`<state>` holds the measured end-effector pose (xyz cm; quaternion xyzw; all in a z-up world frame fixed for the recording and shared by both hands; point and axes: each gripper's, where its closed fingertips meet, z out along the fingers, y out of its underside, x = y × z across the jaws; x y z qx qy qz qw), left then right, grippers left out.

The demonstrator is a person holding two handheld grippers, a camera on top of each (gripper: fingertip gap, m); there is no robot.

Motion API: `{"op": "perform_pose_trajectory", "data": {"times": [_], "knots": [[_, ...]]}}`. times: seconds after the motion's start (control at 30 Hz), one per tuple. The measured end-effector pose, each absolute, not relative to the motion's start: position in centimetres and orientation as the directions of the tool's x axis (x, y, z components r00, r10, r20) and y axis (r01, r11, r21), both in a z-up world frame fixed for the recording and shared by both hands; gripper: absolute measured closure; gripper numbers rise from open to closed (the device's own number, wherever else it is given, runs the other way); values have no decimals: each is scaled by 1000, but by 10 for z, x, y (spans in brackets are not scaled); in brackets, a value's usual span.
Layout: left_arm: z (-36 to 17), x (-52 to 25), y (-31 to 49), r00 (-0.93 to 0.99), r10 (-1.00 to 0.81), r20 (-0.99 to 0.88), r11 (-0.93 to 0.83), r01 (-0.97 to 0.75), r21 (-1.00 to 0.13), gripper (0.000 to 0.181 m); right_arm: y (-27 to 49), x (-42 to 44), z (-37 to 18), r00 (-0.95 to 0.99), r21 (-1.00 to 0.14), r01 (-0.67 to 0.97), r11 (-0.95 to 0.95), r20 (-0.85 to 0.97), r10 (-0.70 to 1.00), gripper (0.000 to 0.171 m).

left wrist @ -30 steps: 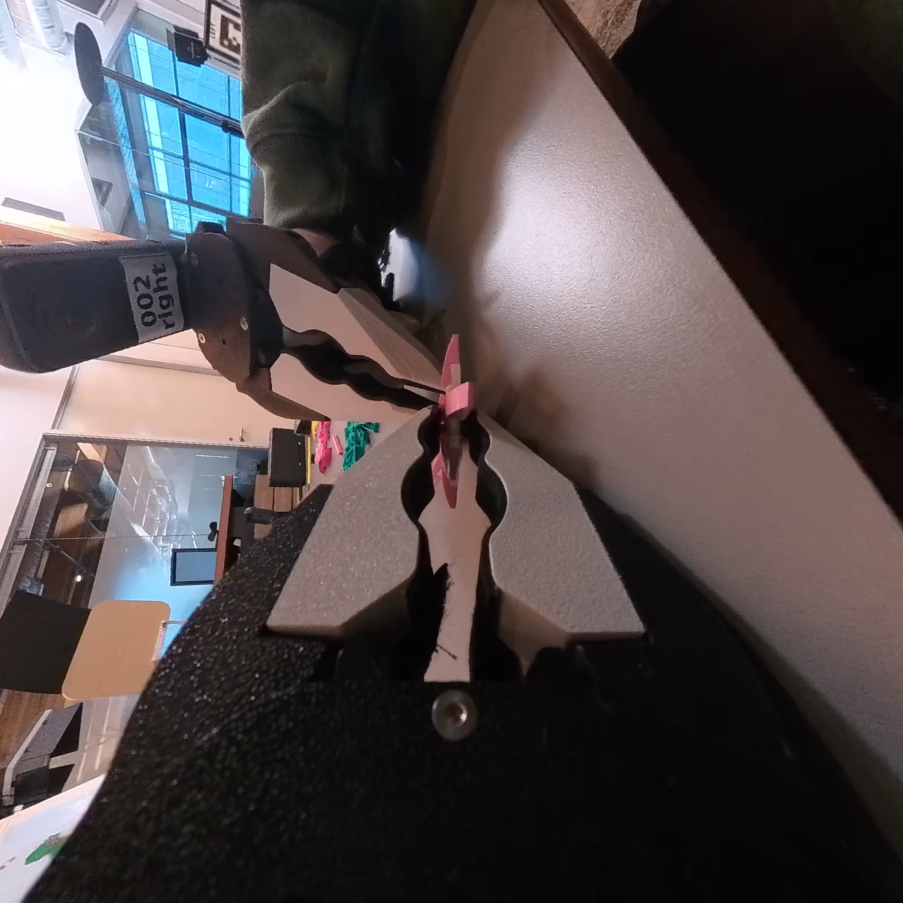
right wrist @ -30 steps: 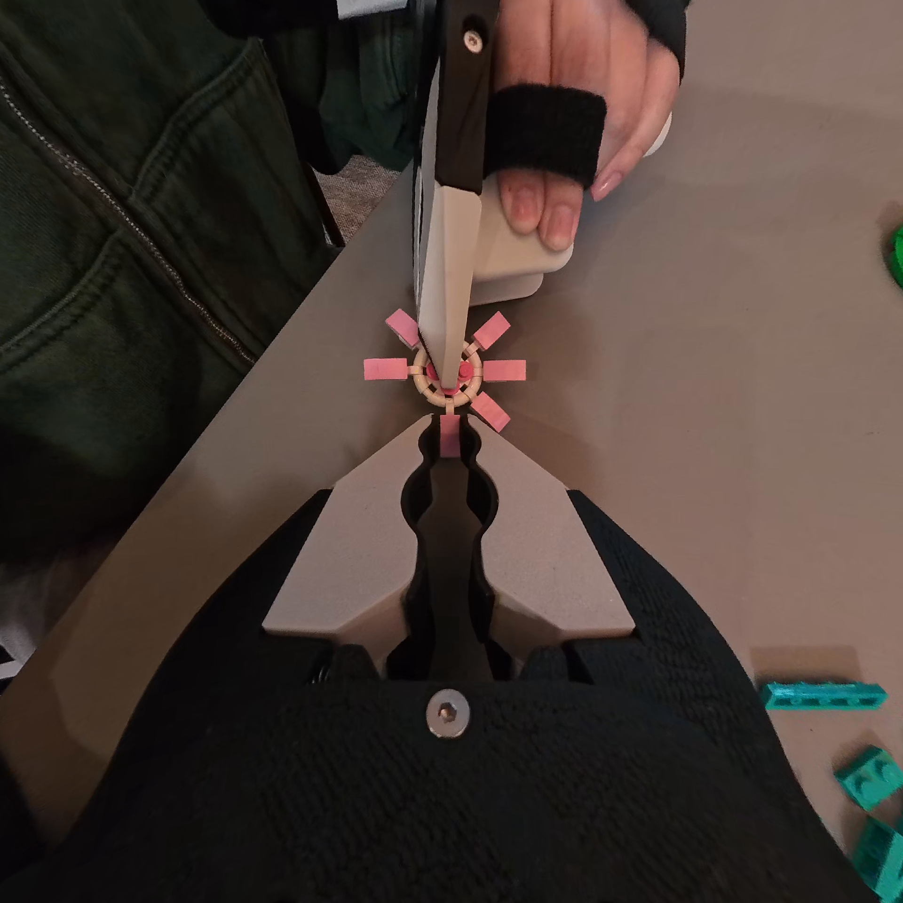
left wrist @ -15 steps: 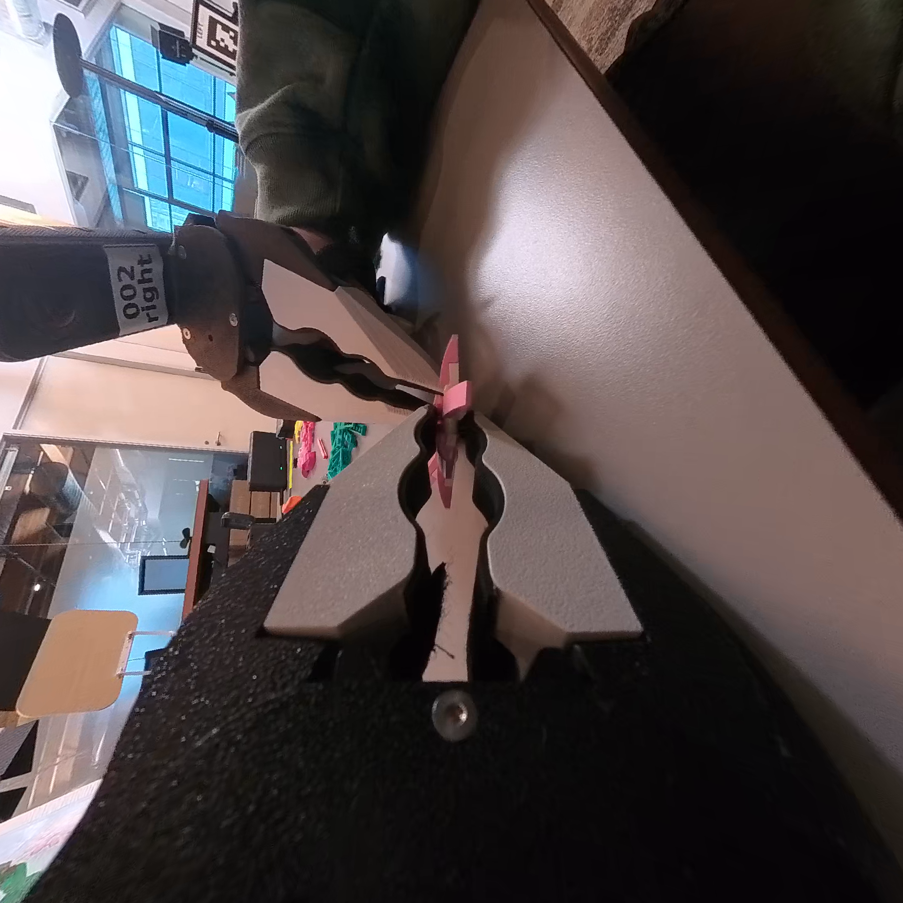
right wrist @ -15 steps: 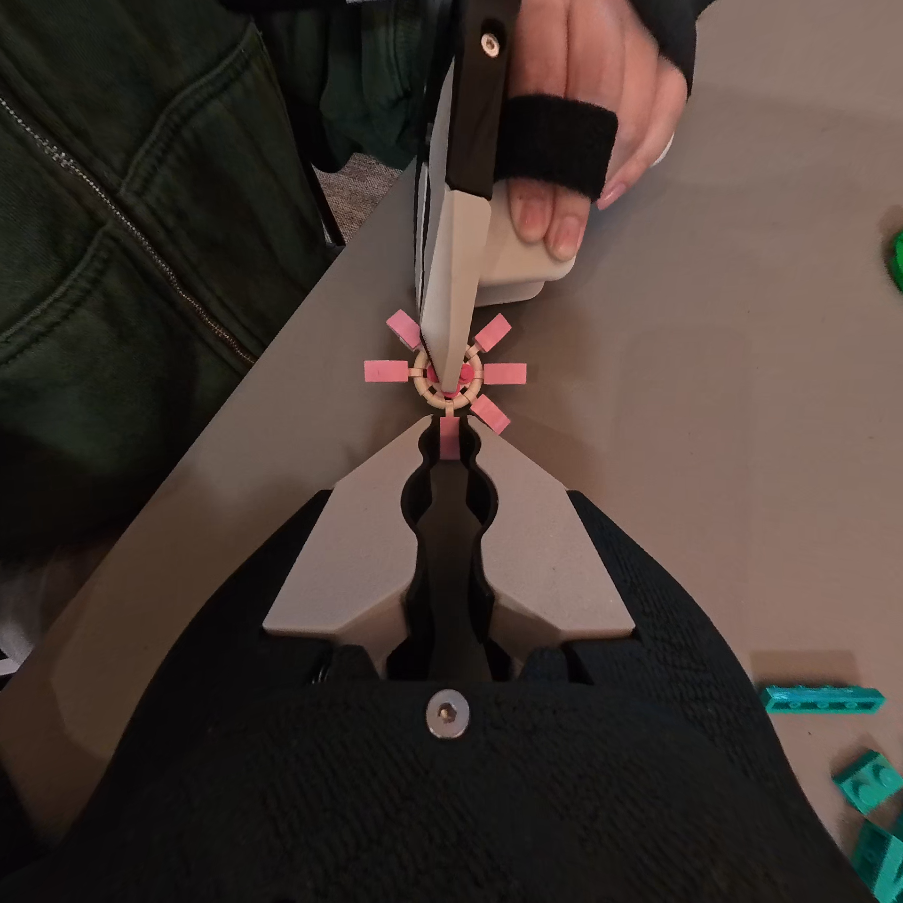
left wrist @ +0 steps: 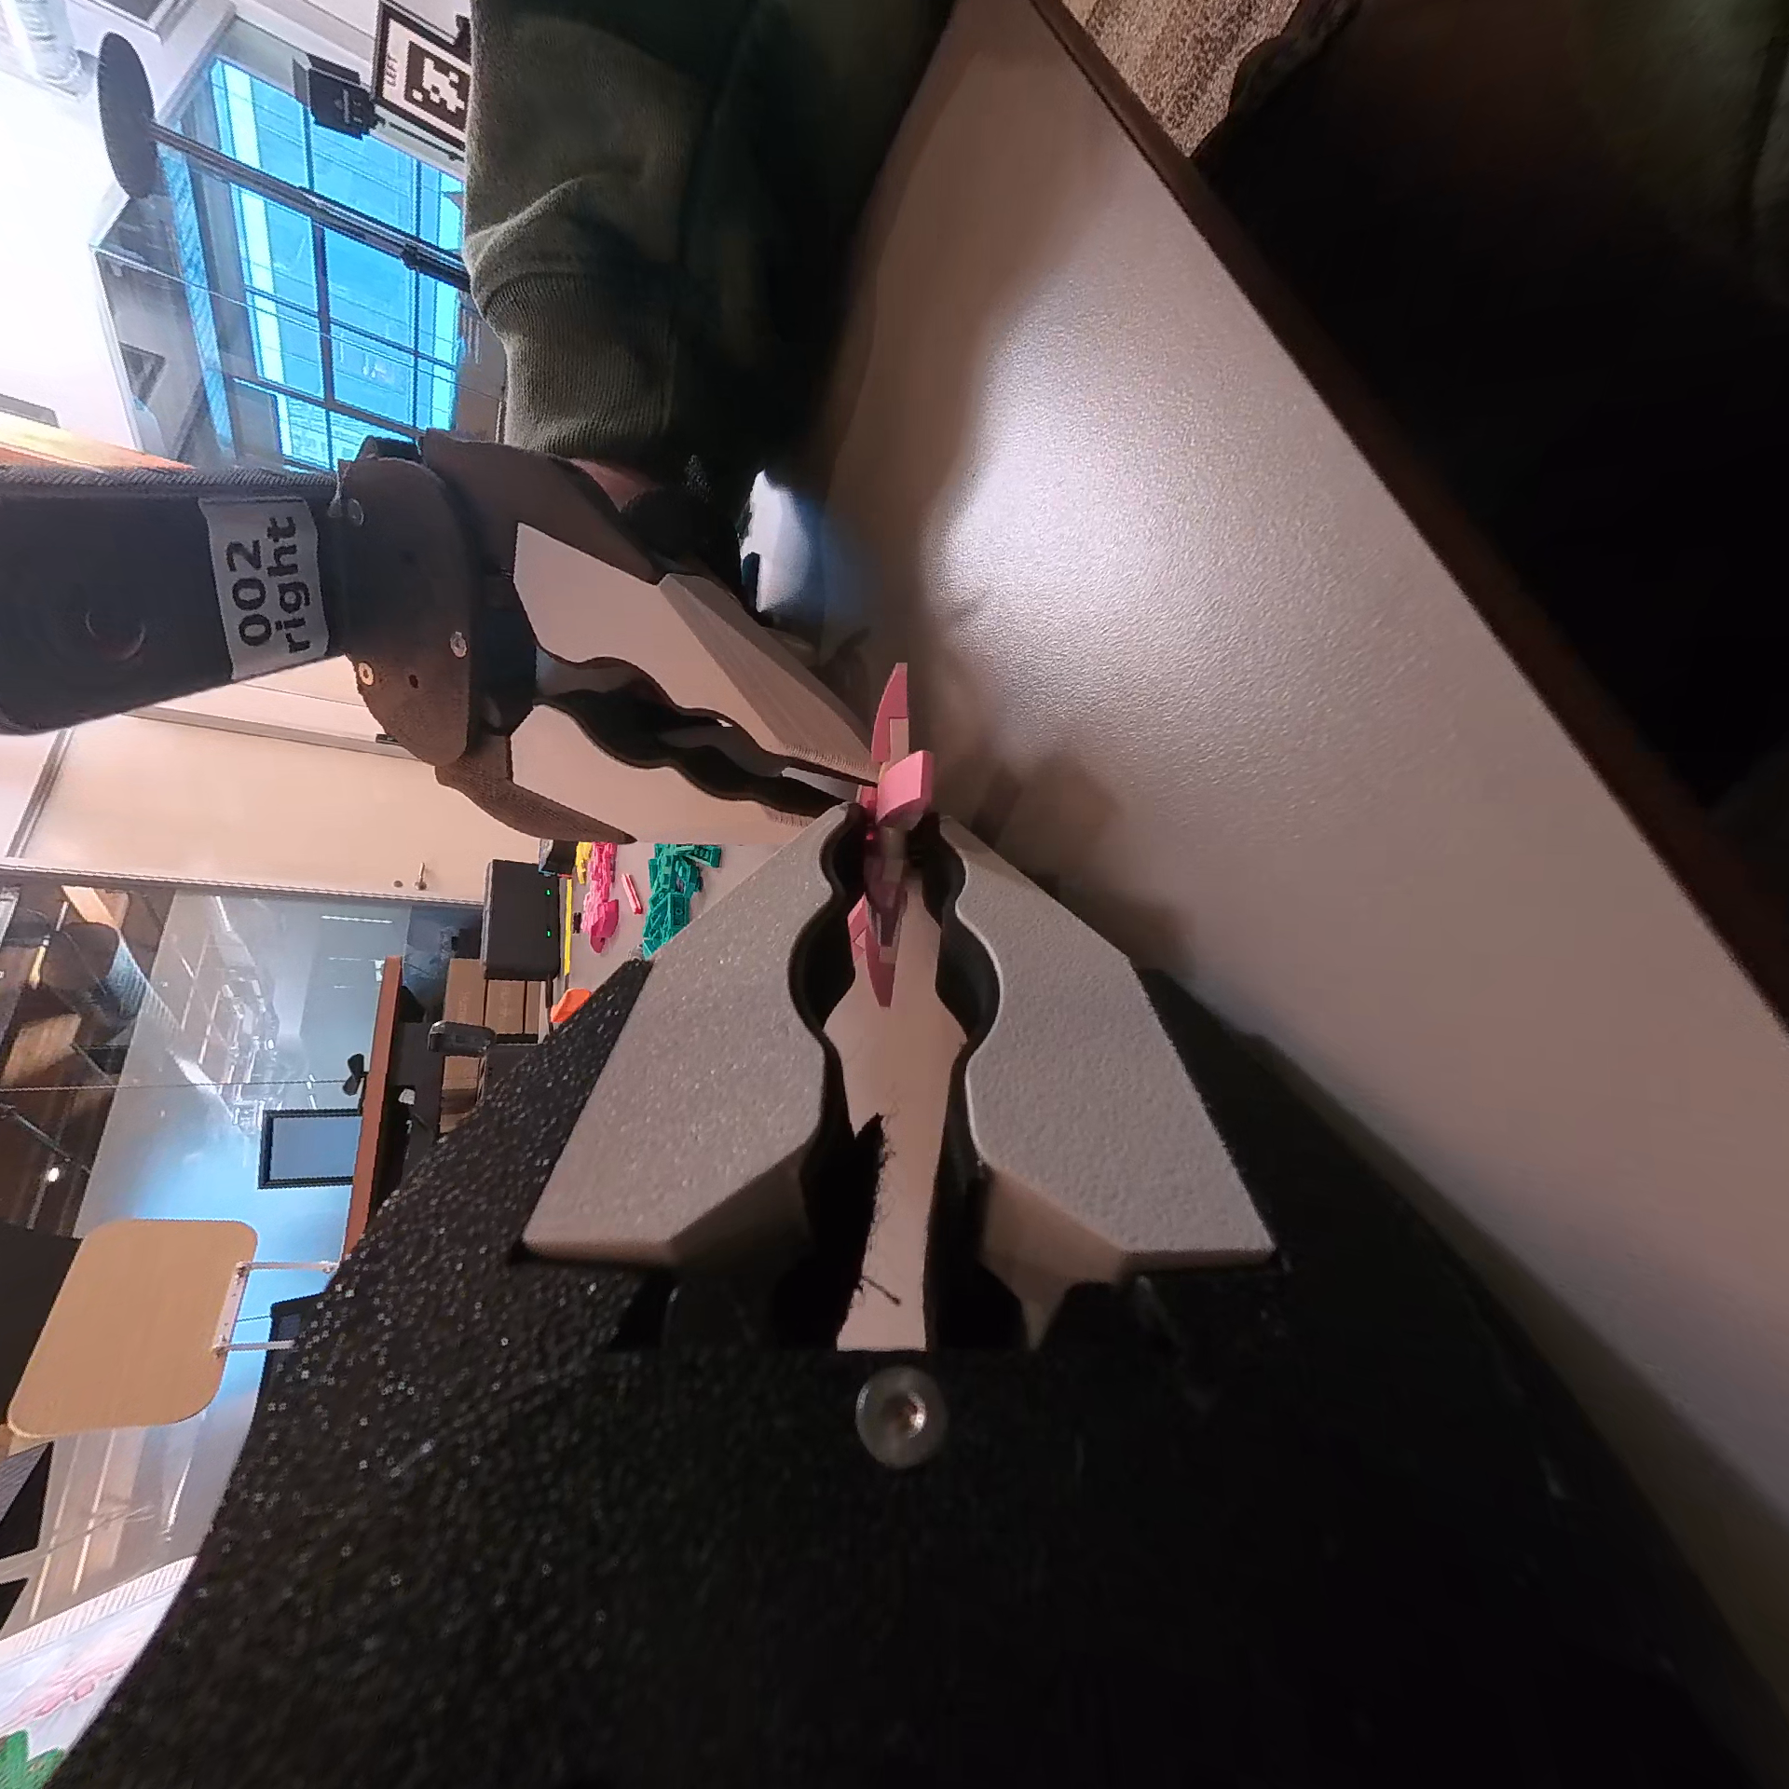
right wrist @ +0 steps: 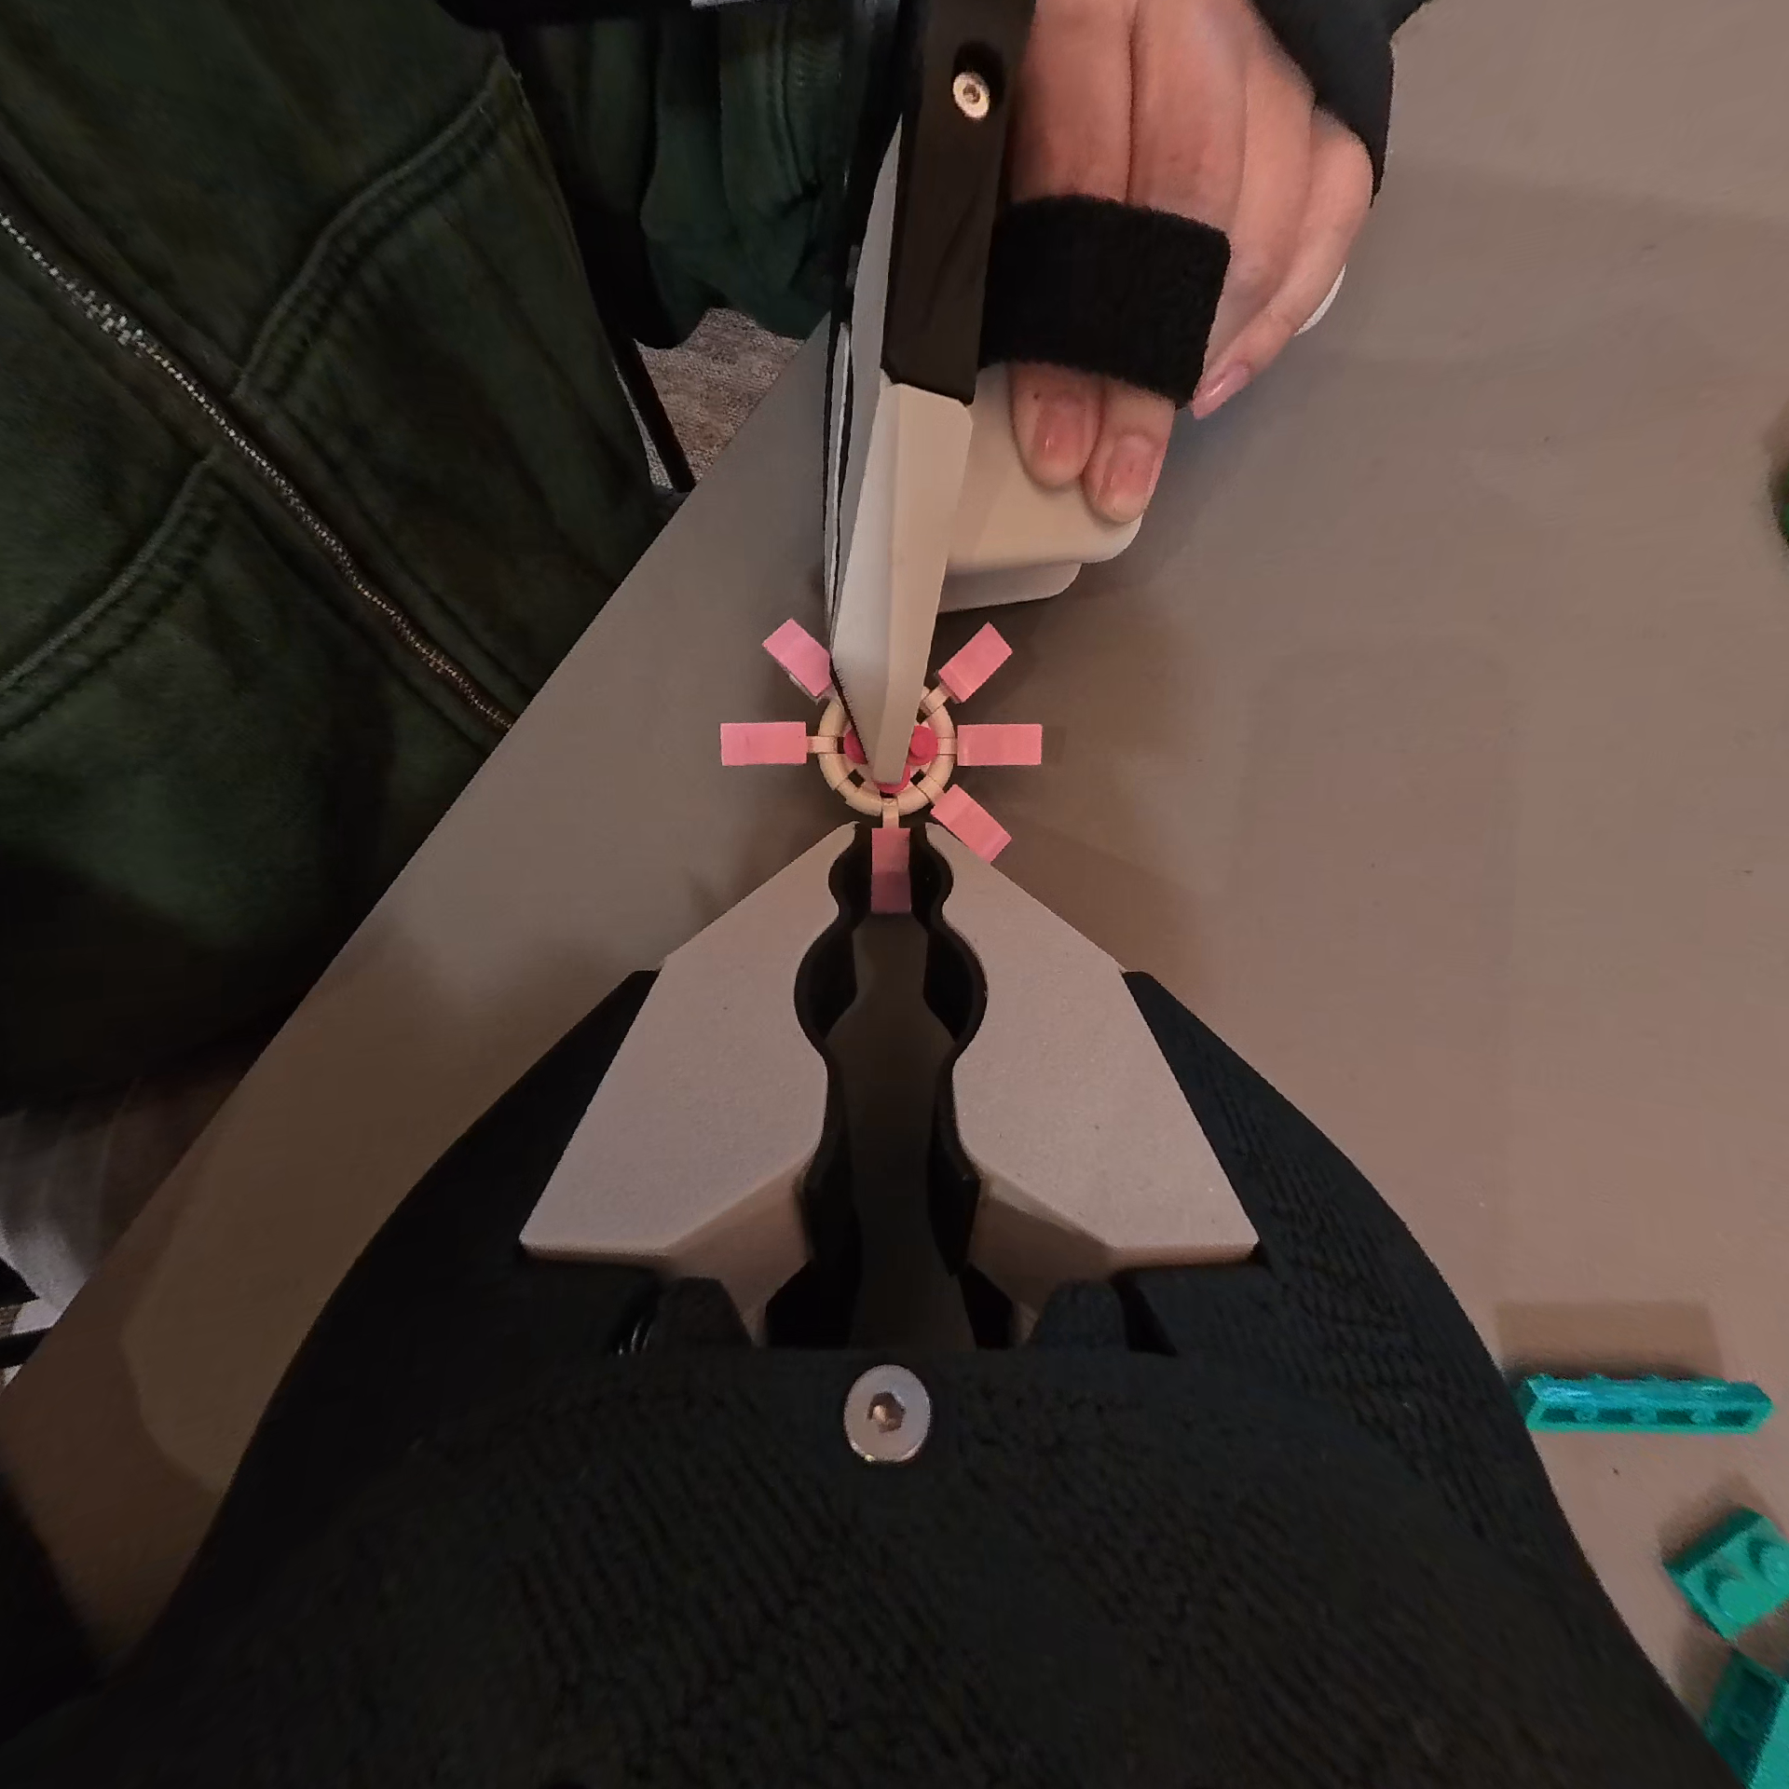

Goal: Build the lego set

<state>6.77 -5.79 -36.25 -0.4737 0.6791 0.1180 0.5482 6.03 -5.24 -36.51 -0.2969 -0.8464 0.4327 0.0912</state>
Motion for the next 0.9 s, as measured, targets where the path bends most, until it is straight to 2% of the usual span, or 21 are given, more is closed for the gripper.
{"op": "perform_pose_trajectory", "data": {"times": [0.73, 0.77, 0.8, 0.9], "knots": [[-359, 64, -54, 76, -476, -876, 512, -786, -346, 173, -53, 57, -360, -801, -810, 417, 411, -114, 588, 165], [-358, 61, -50, 100, -465, -880, 491, -798, -350, 173, -50, 55, -358, -791, -822, 400, 405, -86, 606, 161], [-358, 58, -46, 108, -458, -882, 471, -812, -344, 173, -46, 54, -355, -783, -832, 377, 407, -51, 621, 148], [-353, 48, -37, 79, -359, -930, 444, -862, -245, 173, -36, 49, -328, -741, -887, 266, 377, 62, 669, 139]]}}
